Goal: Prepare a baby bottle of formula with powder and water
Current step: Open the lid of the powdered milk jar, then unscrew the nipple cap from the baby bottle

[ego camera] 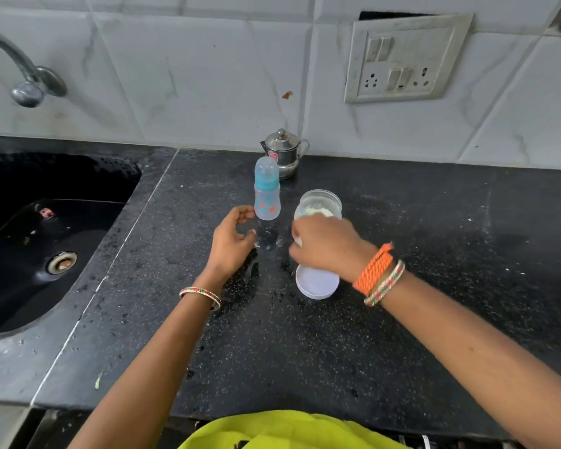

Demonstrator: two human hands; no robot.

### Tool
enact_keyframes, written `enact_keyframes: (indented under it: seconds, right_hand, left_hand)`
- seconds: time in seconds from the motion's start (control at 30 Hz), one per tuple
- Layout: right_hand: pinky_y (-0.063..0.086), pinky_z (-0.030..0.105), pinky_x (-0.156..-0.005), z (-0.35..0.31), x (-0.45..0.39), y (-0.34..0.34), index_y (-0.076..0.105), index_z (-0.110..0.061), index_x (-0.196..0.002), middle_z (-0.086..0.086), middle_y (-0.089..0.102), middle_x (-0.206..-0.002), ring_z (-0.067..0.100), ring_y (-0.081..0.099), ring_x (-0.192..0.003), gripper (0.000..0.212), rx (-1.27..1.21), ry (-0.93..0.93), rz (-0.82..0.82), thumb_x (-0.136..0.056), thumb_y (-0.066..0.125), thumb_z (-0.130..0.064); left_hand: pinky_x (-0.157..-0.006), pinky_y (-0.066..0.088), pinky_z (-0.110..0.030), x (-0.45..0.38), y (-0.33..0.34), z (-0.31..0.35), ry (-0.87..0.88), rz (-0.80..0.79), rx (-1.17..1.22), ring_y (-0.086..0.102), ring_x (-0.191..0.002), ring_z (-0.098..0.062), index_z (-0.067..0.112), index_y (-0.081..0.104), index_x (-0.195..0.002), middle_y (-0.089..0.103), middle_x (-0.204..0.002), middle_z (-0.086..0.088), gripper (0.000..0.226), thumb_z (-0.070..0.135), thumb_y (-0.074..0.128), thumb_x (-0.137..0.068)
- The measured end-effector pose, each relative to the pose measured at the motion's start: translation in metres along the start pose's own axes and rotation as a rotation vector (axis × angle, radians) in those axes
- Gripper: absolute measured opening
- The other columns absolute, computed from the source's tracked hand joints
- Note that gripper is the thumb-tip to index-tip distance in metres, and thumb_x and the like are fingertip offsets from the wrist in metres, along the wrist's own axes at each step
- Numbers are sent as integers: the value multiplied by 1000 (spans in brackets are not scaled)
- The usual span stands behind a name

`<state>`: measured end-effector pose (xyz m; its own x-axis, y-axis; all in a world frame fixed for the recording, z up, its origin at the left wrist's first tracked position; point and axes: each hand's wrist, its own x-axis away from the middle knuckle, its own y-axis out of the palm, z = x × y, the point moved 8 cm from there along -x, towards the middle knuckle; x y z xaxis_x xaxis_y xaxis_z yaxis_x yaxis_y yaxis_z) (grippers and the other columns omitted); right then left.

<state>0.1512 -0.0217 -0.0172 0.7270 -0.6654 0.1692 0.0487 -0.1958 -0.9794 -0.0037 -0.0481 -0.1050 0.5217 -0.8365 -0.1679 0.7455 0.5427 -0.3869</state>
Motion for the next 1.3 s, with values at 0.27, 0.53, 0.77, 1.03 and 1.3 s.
enact_keyframes:
  seconds: [0.27,0.53,0.77,1.03,1.3]
  right_hand:
    - [44,46,-100,-9,-125,-42,31,-16,-143,19,39,-143,37,43,-128,75,-215,-28,177,-83,64,-46]
    - [44,29,-85,-44,-134,-26,64,-13,-113,9,60,-122,24,56,-112,40,-306,-128,115,-77,76,-25]
    - [44,27,-66,-84,-118,-12,66,-24,-95,5,63,-108,21,59,-95,36,-279,-280,28,-65,80,-9]
    - [45,25,-75,-102,-98,-16,64,-21,-114,-9,62,-101,3,58,-84,47,-248,-495,-221,-71,75,-7]
    - [41,33,-68,-104,-96,-12,53,-6,-122,17,53,-124,34,60,-101,55,139,-298,-42,-92,49,-52]
  left_hand:
    - [-110,34,-39,-25,1,2,-34,17,-38,35,-136,-17,11,32,-142,38,-148,-7,73,26,70,-82]
    - [-101,38,-25,-8,-30,-7,14,54,32,46,-126,-13,17,34,-141,47,-141,-1,78,38,74,-77]
    - [-94,51,-39,16,-39,-24,11,-4,130,61,-107,-11,24,48,-124,63,-116,7,58,44,72,-75]
    - [-99,47,-35,23,-41,-34,1,-57,176,58,-116,-12,27,46,-130,60,-125,4,58,41,67,-78]
    - [-96,43,-23,26,-40,-38,-33,-35,150,56,-112,2,46,41,-120,57,-118,20,47,29,64,-83]
